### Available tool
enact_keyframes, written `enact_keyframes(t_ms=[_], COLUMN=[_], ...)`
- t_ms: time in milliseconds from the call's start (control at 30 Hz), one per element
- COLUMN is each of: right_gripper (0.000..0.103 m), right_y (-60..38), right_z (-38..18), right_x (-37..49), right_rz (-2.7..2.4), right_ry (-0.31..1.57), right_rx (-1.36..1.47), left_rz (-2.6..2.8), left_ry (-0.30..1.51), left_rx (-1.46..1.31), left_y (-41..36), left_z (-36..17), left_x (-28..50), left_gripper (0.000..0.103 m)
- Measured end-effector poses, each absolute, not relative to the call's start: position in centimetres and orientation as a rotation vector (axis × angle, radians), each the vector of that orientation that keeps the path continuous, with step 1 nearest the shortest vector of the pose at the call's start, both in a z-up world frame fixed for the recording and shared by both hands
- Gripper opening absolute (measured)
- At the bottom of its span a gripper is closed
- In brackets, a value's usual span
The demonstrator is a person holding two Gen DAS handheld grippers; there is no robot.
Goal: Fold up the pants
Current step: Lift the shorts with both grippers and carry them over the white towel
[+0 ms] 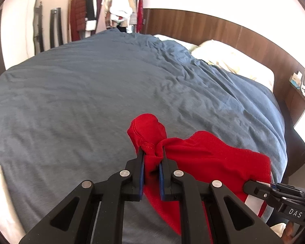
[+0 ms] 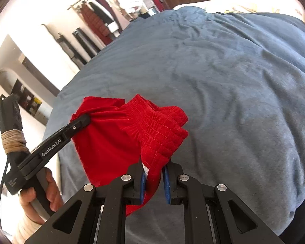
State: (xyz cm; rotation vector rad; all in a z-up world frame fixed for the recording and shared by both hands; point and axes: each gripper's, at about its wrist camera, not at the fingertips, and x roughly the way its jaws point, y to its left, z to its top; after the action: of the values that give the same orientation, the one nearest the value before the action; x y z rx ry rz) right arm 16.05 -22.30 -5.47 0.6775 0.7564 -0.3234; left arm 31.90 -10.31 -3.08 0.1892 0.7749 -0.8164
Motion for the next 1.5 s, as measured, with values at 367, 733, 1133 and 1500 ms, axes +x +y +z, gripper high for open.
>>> enact_keyframes(t_ms=[367, 733, 1133, 1500], right_gripper=[0.016, 0.016, 0.016, 0.016], right_y=[-16.7, -10.2, -2.1, 4.5], right_z=[-3.0, -1.4, -1.7, -3.1], right_x=[18.9, 22.3, 27.8, 33.5], right_rz=[-0.193, -0.083, 0.055, 0.146], right_ry=[0.746, 0.751, 0.788, 0.826], right_rx=[0.616, 0.577, 0.543, 0.562], left_rz=[-0.699, -0.585, -0.453, -0.348], left_ry=[0.721, 0.702, 0.710, 0.736], left_rx=[0.166, 0.187, 0.212, 0.201], left_y=[-2.5, 5.8, 14.9, 22.6], left_z=[0.1, 1.3, 0.9, -0.2], left_x=[32.6, 34.3, 37.6, 41.9], left_gripper=[0.012, 0.012, 0.012, 0.013])
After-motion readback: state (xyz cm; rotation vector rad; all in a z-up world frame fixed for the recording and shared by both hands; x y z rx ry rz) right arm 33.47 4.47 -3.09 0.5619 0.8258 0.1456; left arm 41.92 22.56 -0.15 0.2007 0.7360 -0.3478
